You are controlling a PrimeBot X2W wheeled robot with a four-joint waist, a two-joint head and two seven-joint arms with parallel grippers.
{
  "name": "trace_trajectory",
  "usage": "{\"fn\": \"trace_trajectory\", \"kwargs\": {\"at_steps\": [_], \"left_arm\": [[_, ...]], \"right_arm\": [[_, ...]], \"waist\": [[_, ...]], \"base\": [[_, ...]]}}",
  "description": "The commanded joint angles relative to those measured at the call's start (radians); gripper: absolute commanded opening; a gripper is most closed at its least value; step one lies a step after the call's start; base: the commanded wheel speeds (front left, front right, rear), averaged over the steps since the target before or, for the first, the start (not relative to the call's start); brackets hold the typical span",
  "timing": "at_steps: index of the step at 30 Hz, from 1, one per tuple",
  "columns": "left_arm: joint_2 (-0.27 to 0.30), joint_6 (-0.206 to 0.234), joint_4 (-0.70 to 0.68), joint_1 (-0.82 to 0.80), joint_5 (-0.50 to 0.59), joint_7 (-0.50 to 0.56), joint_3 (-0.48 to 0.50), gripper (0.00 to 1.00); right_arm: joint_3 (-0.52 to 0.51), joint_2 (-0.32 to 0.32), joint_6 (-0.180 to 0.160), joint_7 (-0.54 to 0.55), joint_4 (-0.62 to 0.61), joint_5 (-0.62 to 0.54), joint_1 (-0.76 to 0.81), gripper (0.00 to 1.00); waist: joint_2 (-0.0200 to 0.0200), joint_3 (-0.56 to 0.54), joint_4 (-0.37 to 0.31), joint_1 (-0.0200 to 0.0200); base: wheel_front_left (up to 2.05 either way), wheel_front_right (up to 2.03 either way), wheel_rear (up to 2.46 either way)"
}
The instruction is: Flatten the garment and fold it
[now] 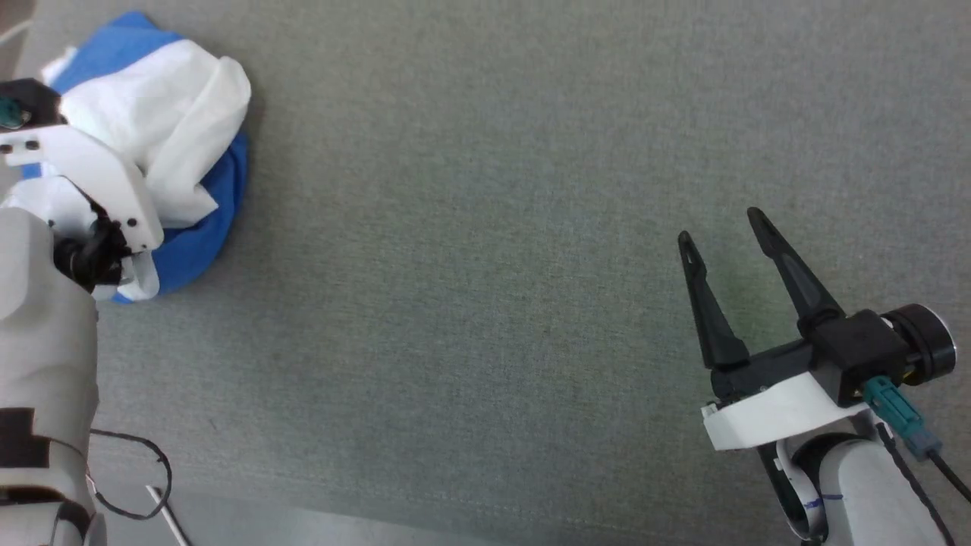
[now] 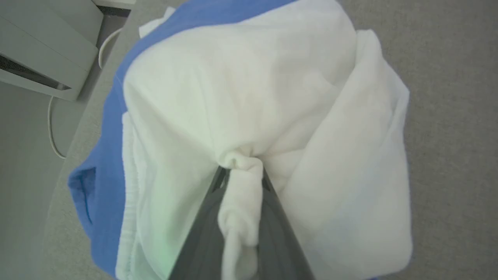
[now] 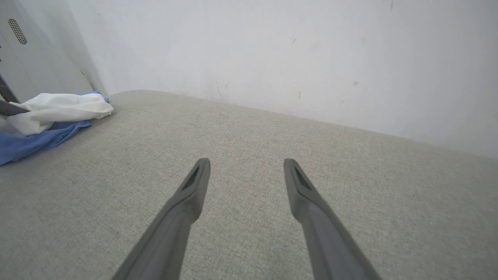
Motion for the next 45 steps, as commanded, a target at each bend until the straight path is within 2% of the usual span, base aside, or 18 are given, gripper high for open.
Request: {"fn": "trace_trajectory", "kwargs": {"at_steps": [1, 4, 10, 14, 22, 32, 33, 37, 41, 45], "left_arm": [[0.010, 0.014, -0.010, 0.006, 0.013, -0.041, 0.000, 0.00], [0.008, 0.031, -0.048, 0.001, 0.028, -0.194, -0.003, 0.00], [0.018, 0.035, -0.090, -0.021, 0.072, -0.470, -0.030, 0.00], [0.014, 0.028, -0.103, -0.046, 0.080, -0.581, -0.039, 0.00], [-0.053, 0.008, -0.188, -0.040, 0.082, -0.619, -0.066, 0.00], [-0.218, -0.014, -0.344, 0.026, 0.060, -0.620, -0.126, 0.00], [-0.218, -0.014, -0.344, 0.026, 0.060, -0.620, -0.126, 0.00], [-0.283, -0.020, -0.397, 0.057, 0.043, -0.620, -0.159, 0.00], [-0.327, -0.023, -0.443, 0.129, 0.000, -0.620, -0.186, 0.00], [-0.346, -0.009, -0.465, 0.272, -0.040, -0.620, -0.212, 0.00]], "right_arm": [[-0.003, 0.001, -0.001, -0.008, 0.005, 0.008, 0.005, 1.00], [-0.008, 0.001, -0.001, -0.018, 0.020, 0.019, 0.026, 1.00], [-0.016, 0.001, -0.001, -0.039, 0.048, 0.052, 0.064, 1.00], [-0.030, 0.001, -0.001, -0.049, 0.061, 0.069, 0.093, 1.00], [-0.072, 0.001, -0.001, -0.050, 0.066, 0.104, 0.145, 1.00], [-0.103, 0.001, -0.001, -0.035, 0.057, 0.121, 0.165, 1.00], [-0.103, 0.001, -0.001, -0.035, 0.057, 0.121, 0.165, 1.00], [-0.106, 0.001, -0.001, -0.029, 0.059, 0.126, 0.169, 1.00], [-0.118, 0.001, -0.001, -0.023, 0.059, 0.130, 0.181, 1.00], [-0.120, 0.001, -0.001, -0.019, 0.058, 0.137, 0.188, 1.00]], "waist": [[0.0000, -0.060, 0.015, -0.0001], [0.0000, -0.121, 0.026, -0.0001], [0.0000, -0.227, 0.026, -0.0001], [0.0000, -0.287, 0.011, -0.0001], [0.0000, -0.371, -0.057, -0.0001], [0.0000, -0.394, -0.212, -0.0001], [0.0000, -0.394, -0.212, -0.0001], [0.0000, -0.391, -0.281, -0.0001], [0.0000, -0.382, -0.332, -0.0001], [0.0000, -0.363, -0.368, -0.0001]], "base": [[0.00, 0.00, 0.00], [0.00, 0.00, 0.00], [0.00, 0.00, 0.00], [0.00, 0.00, 0.00], [0.00, 0.00, 0.00], [0.00, 0.00, 0.00], [0.00, 0.00, 0.00], [0.00, 0.00, 0.00], [0.00, 0.00, 0.00], [0.00, 0.00, 0.00]]}}
